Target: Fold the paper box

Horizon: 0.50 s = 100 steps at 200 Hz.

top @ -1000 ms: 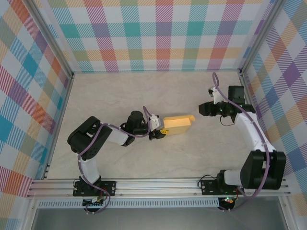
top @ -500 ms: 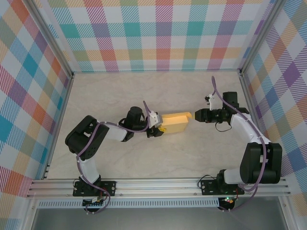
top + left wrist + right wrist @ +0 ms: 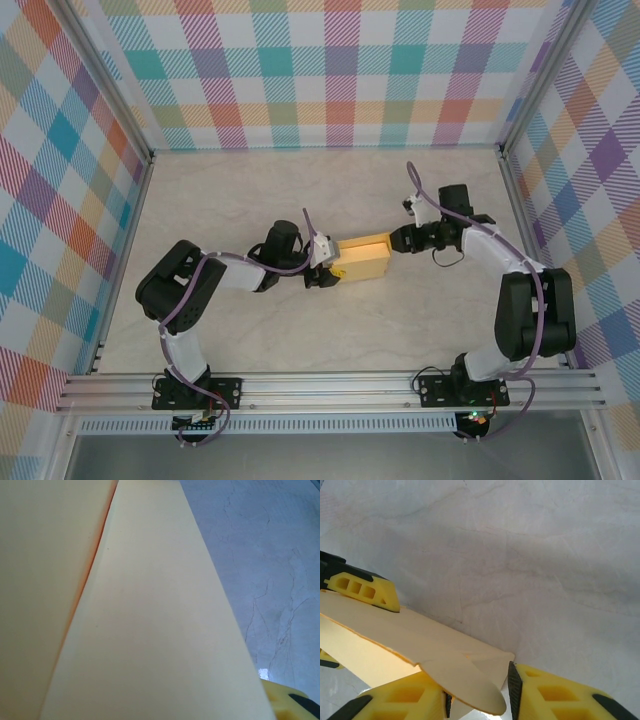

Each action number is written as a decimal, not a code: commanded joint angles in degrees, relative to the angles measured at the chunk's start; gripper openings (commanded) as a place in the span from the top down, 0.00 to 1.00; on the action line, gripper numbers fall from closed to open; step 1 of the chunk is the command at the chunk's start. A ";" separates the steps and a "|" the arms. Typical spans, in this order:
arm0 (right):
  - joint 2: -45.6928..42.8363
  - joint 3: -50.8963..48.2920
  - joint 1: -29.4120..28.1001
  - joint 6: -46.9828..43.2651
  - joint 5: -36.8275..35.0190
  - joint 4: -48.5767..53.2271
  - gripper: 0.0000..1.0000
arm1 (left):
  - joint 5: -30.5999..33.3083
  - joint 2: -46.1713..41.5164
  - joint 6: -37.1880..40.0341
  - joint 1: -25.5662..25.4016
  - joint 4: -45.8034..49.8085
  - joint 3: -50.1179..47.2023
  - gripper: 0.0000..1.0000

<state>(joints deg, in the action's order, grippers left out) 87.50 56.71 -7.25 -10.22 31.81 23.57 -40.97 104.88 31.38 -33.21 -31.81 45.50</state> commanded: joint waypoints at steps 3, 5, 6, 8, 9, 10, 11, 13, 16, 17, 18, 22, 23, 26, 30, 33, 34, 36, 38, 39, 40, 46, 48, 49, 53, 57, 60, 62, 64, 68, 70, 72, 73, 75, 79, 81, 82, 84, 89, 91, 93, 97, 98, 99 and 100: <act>0.06 3.58 -1.29 -3.63 -0.57 1.45 0.62 | -0.89 -1.30 2.64 0.35 4.15 1.50 0.52; 0.11 3.74 -1.39 -3.84 -0.56 1.80 0.62 | -0.85 -1.33 2.57 0.34 4.20 1.50 0.52; 0.07 3.84 -1.47 -3.97 -0.58 1.99 0.61 | -0.86 -1.34 2.56 0.34 4.16 1.47 0.52; 0.15 4.02 -1.59 -4.18 -0.65 2.26 0.61 | -0.80 -1.39 2.57 0.34 4.25 1.51 0.52; 0.14 4.15 -1.65 -4.28 -0.67 2.44 0.61 | -0.83 -1.37 2.61 0.34 4.23 1.52 0.52; 0.17 4.22 -1.69 -4.41 -0.73 2.66 0.61 | -0.85 -1.36 2.62 0.38 4.22 1.48 0.52; 0.19 4.30 -1.79 -4.52 -0.76 2.77 0.61 | -0.86 -1.35 2.67 0.36 4.26 1.50 0.52; 0.27 4.51 -1.91 -4.72 -0.82 3.03 0.61 | -0.86 -1.35 2.67 0.35 4.23 1.45 0.52; 0.25 4.74 -2.14 -5.06 -1.07 3.47 0.61 | -0.86 -1.35 2.72 0.39 4.25 1.44 0.52; 0.27 4.78 -2.24 -5.16 -1.23 3.62 0.61 | -0.86 -1.35 2.72 0.41 4.23 1.48 0.52; 0.29 4.89 -2.29 -5.20 -1.32 3.82 0.61 | -0.87 -1.35 2.72 0.42 4.27 1.46 0.52; 0.30 5.13 -2.67 -5.60 -1.81 4.24 0.60 | -0.94 -1.35 2.69 0.47 4.36 1.48 0.52; 0.25 5.19 -2.77 -5.69 -1.91 4.40 0.60 | -0.95 -1.35 2.67 0.49 4.42 1.55 0.52; 0.28 5.31 -3.12 -5.95 -2.33 4.58 0.60 | -0.95 -1.35 2.71 0.44 4.45 1.65 0.52; 0.30 5.49 -3.41 -6.38 -2.86 4.97 0.60 | -0.95 -1.26 2.64 0.43 4.56 1.69 0.52; 0.24 5.56 -3.67 -6.73 -3.10 5.23 0.60 | -0.95 -1.26 2.59 0.51 4.63 1.72 0.52; 0.23 5.58 -3.75 -6.83 -3.17 5.29 0.60 | -0.95 -1.26 2.57 0.51 4.60 1.71 0.52; 0.21 5.60 -3.87 -7.01 -3.34 5.42 0.60 | -0.95 -1.26 2.49 0.51 4.55 1.70 0.52; 0.21 5.65 -4.06 -7.18 -3.49 5.54 0.60 | -0.84 -1.21 2.40 0.52 4.50 1.77 0.52; 0.21 5.67 -4.12 -7.27 -3.55 5.62 0.60 | -0.85 -1.19 2.39 0.52 4.44 1.78 0.52; 0.21 5.68 -4.15 -7.36 -3.62 5.70 0.60 | -0.86 -1.18 2.38 0.52 4.42 1.78 0.52; 0.21 5.76 -4.35 -7.68 -3.91 5.79 0.60 | -0.71 -1.18 2.13 0.56 4.25 1.78 0.52; 0.21 5.78 -4.42 -7.75 -4.05 5.87 0.60 | -0.65 -1.17 2.07 0.59 4.18 1.83 0.52; 0.21 5.78 -4.43 -7.77 -4.05 5.87 0.60 | -0.63 -1.17 2.05 0.60 4.20 1.86 0.52; 0.29 5.85 -4.57 -7.84 -4.12 5.99 0.61 | -0.47 -1.18 1.90 0.60 4.18 1.81 0.52; 0.34 5.93 -4.66 -7.88 -4.20 6.19 0.61 | -0.29 -1.09 1.73 0.60 4.21 1.91 0.52; 0.38 6.03 -4.70 -7.89 -4.21 6.38 0.62 | -0.13 -1.08 1.63 0.60 4.27 1.96 0.52; 0.38 6.11 -4.79 -7.89 -4.30 6.50 0.63 | -0.04 -1.08 1.62 0.65 4.32 2.01 0.52; 0.41 6.17 -4.80 -7.89 -4.37 6.60 0.63 | 0.07 -1.08 1.59 0.68 4.39 2.06 0.52; 0.47 6.26 -4.92 -7.81 -4.47 6.80 0.65 | 0.18 -1.00 1.51 0.69 4.66 2.28 0.52; 0.54 6.34 -4.94 -7.80 -4.54 6.89 0.66 | 0.25 -1.02 1.50 0.71 4.74 2.31 0.52; 0.56 6.38 -5.01 -7.80 -4.56 7.07 0.67 | 0.34 -0.93 1.47 0.72 4.87 2.45 0.52; 0.56 6.39 -5.03 -7.80 -4.56 7.13 0.67 | 0.35 -0.92 1.48 0.75 4.90 2.43 0.52; 0.56 6.46 -5.12 -7.80 -4.68 7.24 0.68 | 0.36 -0.91 1.49 0.79 5.04 2.52 0.52; 0.56 6.53 -5.22 -7.73 -4.93 7.44 0.68 | 0.45 -0.91 1.48 0.78 5.28 2.70 0.52; 0.56 6.56 -5.30 -7.65 -5.07 7.49 0.68 | 0.54 -0.88 1.49 0.78 5.34 2.74 0.52; 0.56 6.57 -5.35 -7.64 -5.13 7.56 0.68 | 0.54 -0.85 1.49 0.82 5.39 2.75 0.52; 0.56 6.57 -5.40 -7.50 -5.28 7.59 0.69 | 0.54 -0.87 1.45 0.86 5.54 2.82 0.52; 0.55 6.64 -5.49 -7.17 -5.73 7.77 0.70 | 0.54 -0.82 1.40 0.87 5.64 2.84 0.52; 0.49 6.66 -5.54 -7.00 -5.87 7.80 0.70 | 0.61 -0.82 1.43 0.87 5.67 2.93 0.52; 0.48 6.62 -5.57 -6.77 -6.03 7.85 0.71 | 0.62 -0.82 1.48 0.87 5.72 2.95 0.52; 0.47 6.74 -5.65 -6.27 -6.32 7.96 0.71 | 0.65 -0.82 1.49 0.90 5.74 2.95 0.52; 0.47 6.79 -5.66 -6.16 -6.37 7.97 0.71 | 0.64 -0.82 1.49 0.93 5.81 2.99 0.52; 0.47 6.81 -5.67 -6.01 -6.43 7.98 0.72 | 0.63 -0.82 1.50 0.94 5.85 2.96 0.52; 0.47 6.87 -5.67 -5.85 -6.51 8.02 0.72 | 0.68 -0.82 1.50 0.95 5.82 2.99 0.52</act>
<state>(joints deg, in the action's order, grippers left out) 87.50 61.71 -12.36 -16.14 26.65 29.43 -40.82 104.81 32.45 -32.84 -28.16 47.20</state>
